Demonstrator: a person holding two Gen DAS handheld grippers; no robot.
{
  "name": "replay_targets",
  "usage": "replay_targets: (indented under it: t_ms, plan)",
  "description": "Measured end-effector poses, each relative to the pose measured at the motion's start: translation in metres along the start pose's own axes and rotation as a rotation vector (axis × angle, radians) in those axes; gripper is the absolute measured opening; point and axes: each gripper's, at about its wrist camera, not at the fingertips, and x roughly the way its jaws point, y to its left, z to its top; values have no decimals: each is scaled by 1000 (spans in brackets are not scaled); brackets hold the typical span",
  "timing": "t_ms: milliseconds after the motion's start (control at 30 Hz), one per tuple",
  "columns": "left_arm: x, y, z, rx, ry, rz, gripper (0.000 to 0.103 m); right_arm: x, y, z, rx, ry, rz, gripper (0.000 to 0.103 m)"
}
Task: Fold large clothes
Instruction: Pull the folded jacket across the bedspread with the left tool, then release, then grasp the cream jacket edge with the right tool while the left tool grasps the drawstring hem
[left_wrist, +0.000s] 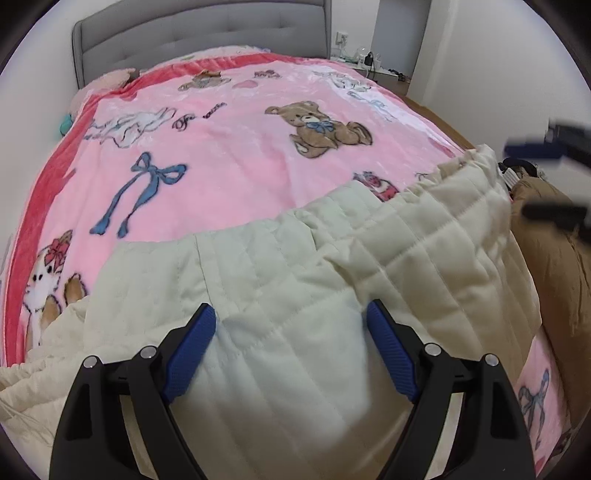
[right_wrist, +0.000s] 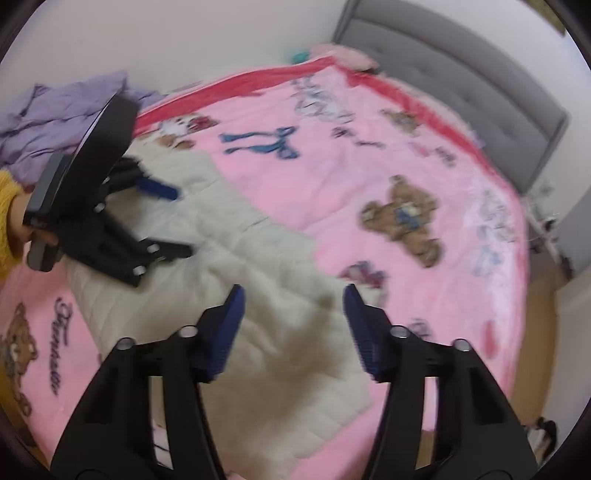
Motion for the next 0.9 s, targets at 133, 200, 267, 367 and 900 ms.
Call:
replay_targets:
  t_ms: [133,200,267,367,900]
  plan:
    - [3,9,3,-42,21,-5,83,53,-6,-5,61,87,1,38]
    - [4,12,2,-39,20,-10,84,77,-13,-17,113,175,-23,34]
    - [8,10,1,-16,31,1,84,98,-15,-24,165,219,-3,34]
    - [15,7,0,7,44,9,84,116,-10,-32,200,266,-20,34]
    - [-124,92,-93,-3,-228,274,92,17,-7,-80,347,-69,-72,91]
